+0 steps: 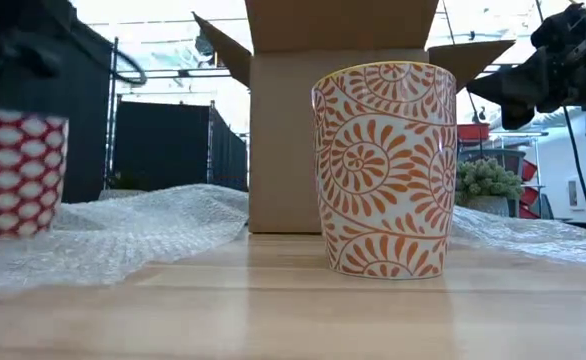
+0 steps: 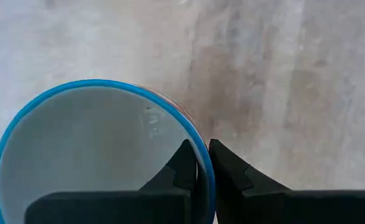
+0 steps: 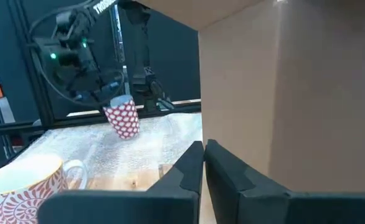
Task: Wrap mug
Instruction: Wrap the red mug with the bubble wrap
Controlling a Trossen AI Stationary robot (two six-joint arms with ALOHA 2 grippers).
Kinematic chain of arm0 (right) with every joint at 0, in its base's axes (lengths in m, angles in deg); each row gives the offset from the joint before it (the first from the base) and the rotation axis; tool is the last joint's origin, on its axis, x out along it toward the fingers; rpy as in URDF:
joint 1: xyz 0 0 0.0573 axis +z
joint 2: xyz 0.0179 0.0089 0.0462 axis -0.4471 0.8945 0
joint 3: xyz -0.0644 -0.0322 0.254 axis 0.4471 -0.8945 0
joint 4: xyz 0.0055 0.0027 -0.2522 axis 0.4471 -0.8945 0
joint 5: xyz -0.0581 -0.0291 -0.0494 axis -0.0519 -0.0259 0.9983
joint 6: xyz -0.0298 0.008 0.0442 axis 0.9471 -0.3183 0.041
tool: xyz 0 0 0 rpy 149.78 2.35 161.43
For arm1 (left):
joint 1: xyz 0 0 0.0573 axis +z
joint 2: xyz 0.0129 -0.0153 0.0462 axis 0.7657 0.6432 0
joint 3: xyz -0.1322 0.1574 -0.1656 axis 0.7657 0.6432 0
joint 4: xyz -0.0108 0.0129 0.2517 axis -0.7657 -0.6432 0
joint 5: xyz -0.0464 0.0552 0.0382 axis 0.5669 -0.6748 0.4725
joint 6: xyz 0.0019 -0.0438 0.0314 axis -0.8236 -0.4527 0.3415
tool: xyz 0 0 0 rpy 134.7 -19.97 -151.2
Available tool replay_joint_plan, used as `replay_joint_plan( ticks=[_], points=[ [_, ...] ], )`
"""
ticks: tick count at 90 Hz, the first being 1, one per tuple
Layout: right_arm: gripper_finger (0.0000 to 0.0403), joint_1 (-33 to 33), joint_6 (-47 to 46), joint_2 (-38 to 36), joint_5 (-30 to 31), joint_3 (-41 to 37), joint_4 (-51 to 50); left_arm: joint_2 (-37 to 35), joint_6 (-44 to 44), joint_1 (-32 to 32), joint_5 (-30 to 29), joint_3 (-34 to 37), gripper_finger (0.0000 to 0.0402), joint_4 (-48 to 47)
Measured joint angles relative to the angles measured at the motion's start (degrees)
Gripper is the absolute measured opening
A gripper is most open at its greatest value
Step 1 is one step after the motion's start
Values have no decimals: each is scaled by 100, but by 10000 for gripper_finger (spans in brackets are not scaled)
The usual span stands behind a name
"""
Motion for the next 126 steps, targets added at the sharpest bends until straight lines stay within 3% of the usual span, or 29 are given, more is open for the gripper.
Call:
replay_joint_plan(
  ticks=[26, 44, 58, 77, 98, 108, 126],
  points=[
    [2, 1, 1, -2, -2, 0, -1, 6, 255, 98, -92, 139, 7, 915],
    [2, 0, 1, -2, -2, 0, -2, 32, 222, 98, 157, -25, 7, 1499],
    [2, 0, 0, -1, -1, 0, -1, 44, 206, 88, 259, -202, 7, 1382],
    [2, 0, 0, 0, -1, 0, 0, 43, 242, 159, -115, -371, 7, 694],
    [2, 1, 1, -2, 1, 0, 0, 63, 838, 398, -154, -354, 7, 950],
    [2, 0, 2, -2, 1, 0, 0, 134, 1012, 518, 250, -204, 7, 1050],
    [2, 0, 0, 0, -2, 0, 0, 198, 1294, 537, 266, -150, 9, 1207]
  ],
)
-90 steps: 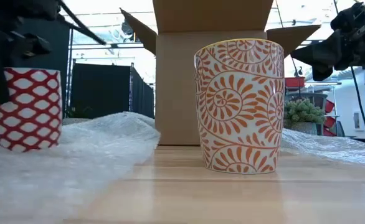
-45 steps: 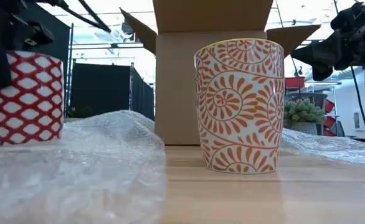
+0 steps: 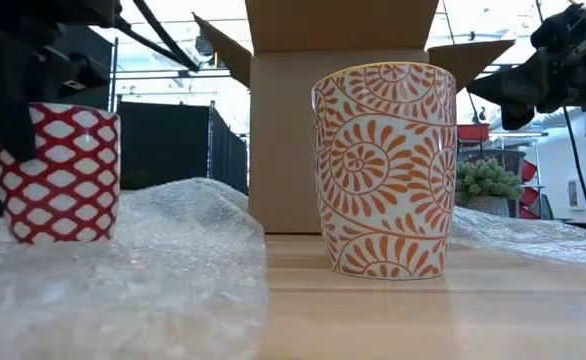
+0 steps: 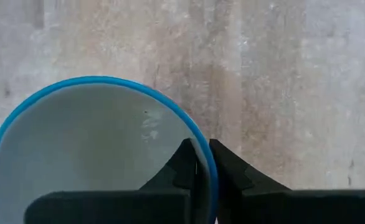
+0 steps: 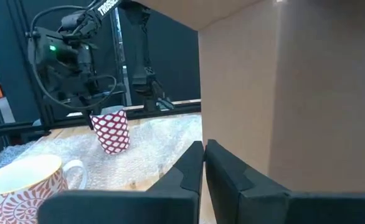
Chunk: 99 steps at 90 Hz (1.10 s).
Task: Wrap mug
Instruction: Wrap the red mug with the bubble wrap
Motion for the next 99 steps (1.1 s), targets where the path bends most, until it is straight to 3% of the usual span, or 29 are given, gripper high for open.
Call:
replay_joint_plan(
  ticks=[33, 59, 99],
  points=[
    [2, 1, 1, -1, 0, 0, 0, 31, -15, 11, 0, 15, 89, 1],
    [2, 0, 2, 0, 2, 0, 0, 30, 120, 9, 52, -409, 151, -307],
    [2, 1, 1, 0, 1, 0, 0, 11, 276, 0, -490, -1546, 160, -1973]
  ],
)
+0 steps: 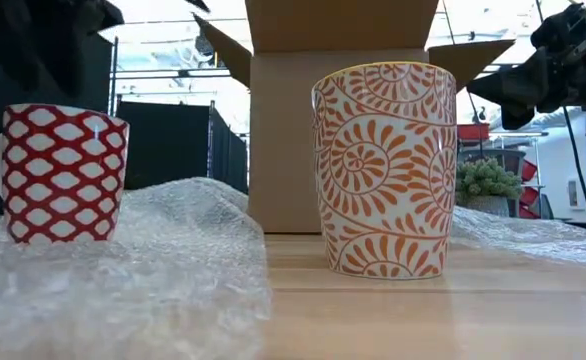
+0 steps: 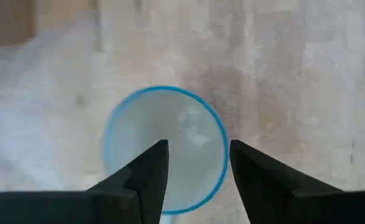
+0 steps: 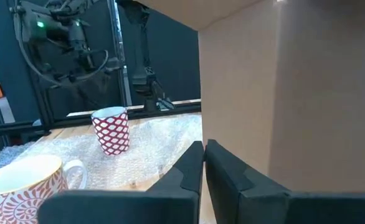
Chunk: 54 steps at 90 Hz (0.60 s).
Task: Wrap mug
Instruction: Wrap the red mug with the bubble wrap
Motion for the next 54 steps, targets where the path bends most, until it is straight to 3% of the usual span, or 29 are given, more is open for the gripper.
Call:
replay_joint_plan(
  ticks=[22, 54],
  points=[
    [2, -1, 0, -2, 2, 0, 0, -155, -198, -226, 11, -509, 160, -53],
    [2, -1, 410, -1, 11, 0, 23, -420, -2068, -1377, 20, -555, 160, -156]
  ],
)
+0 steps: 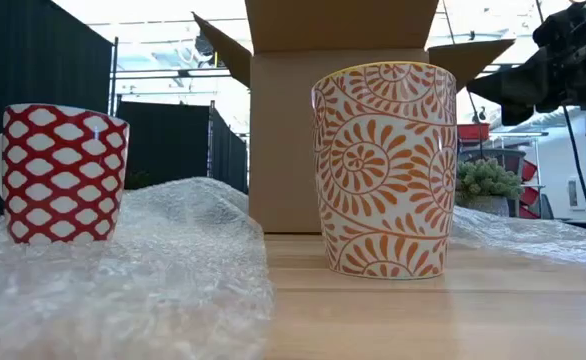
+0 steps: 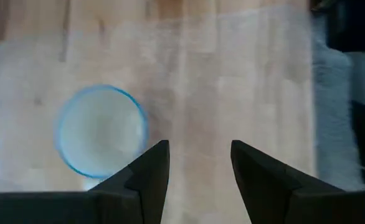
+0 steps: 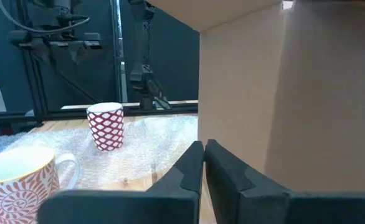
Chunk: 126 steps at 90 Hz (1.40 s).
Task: Wrap mug
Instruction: Wrap the red mug with the bubble wrap
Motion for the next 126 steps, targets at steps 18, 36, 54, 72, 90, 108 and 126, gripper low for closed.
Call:
replay_joint_plan(
  ticks=[18, 36, 54, 72, 90, 108, 126],
  points=[
    [2, 0, -1560, 1, 3, 0, 586, 0, -1030, -335, -505, 4, 160, -644],
    [2, -18, -3091, 15, 479, 0, 1162, -46, -1653, -117, -1038, 9, 160, -1859],
    [2, -17, -2844, 51, 609, 0, 1226, -599, -1151, 704, -1799, 249, 160, -2028],
    [2, -17, -2382, 201, 626, 0, 1029, -1718, -363, 1956, -1763, 1061, 160, -1491],
    [2, -16, -2767, 478, 911, 0, 250, -2489, 841, 3563, -1333, 1791, 160, -638],
    [2, -15, -3248, 828, 893, 0, 167, -2472, 2249, 5342, -269, 2392, 160, 445],
    [16, -11, -3283, 1049, 884, 0, 182, -2128, 3429, 7049, 529, 2840, 160, 1306]
  ],
)
